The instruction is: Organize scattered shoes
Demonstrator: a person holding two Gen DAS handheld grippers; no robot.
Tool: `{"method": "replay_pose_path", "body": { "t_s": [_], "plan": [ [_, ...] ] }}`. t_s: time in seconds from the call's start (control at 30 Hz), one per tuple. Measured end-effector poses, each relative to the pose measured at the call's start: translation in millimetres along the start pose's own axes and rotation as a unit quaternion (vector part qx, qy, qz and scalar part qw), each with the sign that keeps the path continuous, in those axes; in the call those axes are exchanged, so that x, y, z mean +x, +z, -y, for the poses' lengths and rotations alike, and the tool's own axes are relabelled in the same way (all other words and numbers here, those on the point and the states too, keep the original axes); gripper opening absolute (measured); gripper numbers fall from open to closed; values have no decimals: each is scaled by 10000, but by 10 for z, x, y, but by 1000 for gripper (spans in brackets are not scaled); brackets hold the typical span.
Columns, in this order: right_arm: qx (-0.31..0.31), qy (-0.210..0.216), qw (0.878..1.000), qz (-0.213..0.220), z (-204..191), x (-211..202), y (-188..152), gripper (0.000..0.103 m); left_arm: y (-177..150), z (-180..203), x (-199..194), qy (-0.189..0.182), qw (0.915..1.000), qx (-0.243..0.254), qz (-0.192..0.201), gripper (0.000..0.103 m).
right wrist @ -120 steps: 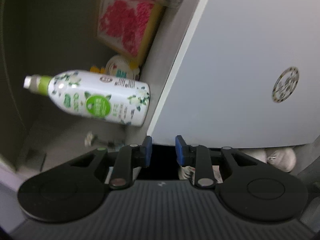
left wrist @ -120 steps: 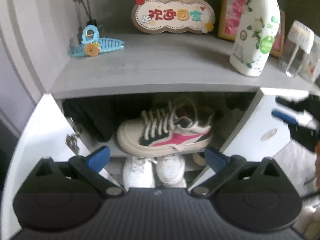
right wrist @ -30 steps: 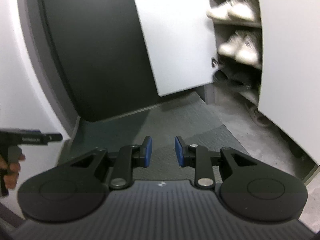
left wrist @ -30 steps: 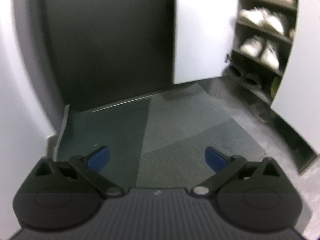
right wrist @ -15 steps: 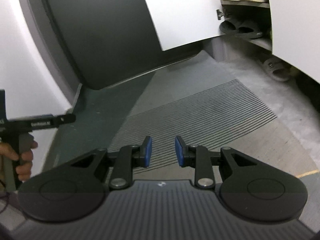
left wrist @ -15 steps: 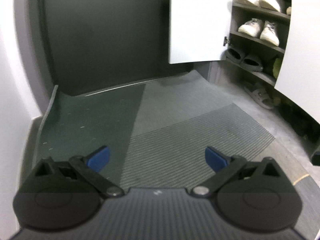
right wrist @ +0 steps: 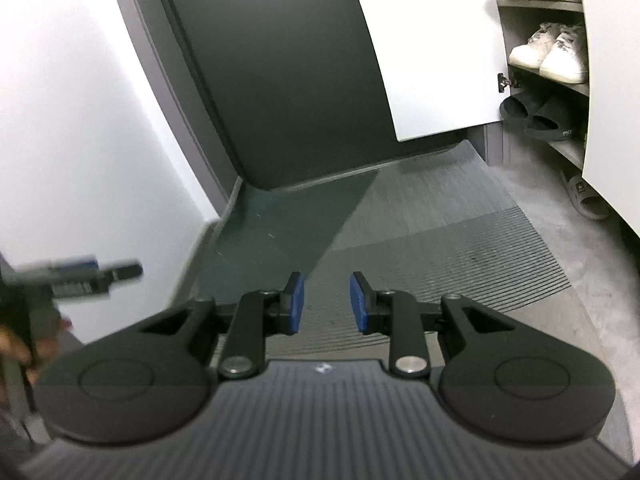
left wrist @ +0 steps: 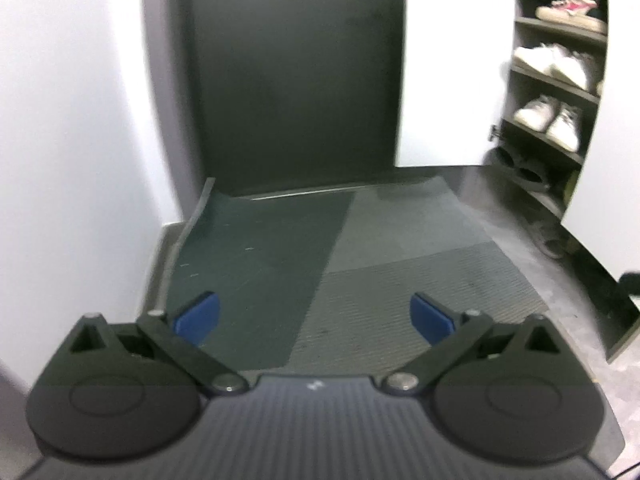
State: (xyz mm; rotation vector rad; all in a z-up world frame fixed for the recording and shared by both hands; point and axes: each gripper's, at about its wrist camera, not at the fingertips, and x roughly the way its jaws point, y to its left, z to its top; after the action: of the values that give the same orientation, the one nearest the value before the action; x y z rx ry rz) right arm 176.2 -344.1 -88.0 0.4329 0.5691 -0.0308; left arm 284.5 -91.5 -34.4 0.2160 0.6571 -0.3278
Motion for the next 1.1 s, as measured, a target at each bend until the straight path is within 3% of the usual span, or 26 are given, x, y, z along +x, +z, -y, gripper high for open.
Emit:
{"method": "replay_pose_path", "body": {
  "t_s": [0.13,0.3,0.43,0.5,0.57,0.67,0.73,0.9,1.1],
  "plan": [
    [99,167,9997,171,-308,-557,-84,30,-15,-3,-659,257,9996,128,-9,103],
    [-205,243,9988,365,-576,-1070,-71,31,-35,-93,-1299,105,9997,-216,-61,103],
    [-275,330,9981,443,-720,-1414,-229,32,-252,-186,-1712,19,9987,-486,124,103],
    [-339,377,9976,474,-763,-1524,-342,47,-397,-193,-1836,22,9984,-545,127,103],
    [-335,463,9972,488,-788,-1626,-522,73,-543,-190,-1930,37,9981,-600,105,103],
    [-380,406,9976,418,-839,-1743,-707,83,-715,-198,-2027,40,9966,-818,107,103],
    [-313,282,9970,647,-871,-1832,-755,101,-803,-227,-2114,71,9952,-949,246,103],
    [-577,156,9946,852,-969,-1859,-789,103,-834,-333,-2219,141,9930,-1087,437,103],
    [-762,208,9944,704,-1084,-1798,-796,103,-871,-312,-2159,116,9953,-943,204,103]
  ]
}}
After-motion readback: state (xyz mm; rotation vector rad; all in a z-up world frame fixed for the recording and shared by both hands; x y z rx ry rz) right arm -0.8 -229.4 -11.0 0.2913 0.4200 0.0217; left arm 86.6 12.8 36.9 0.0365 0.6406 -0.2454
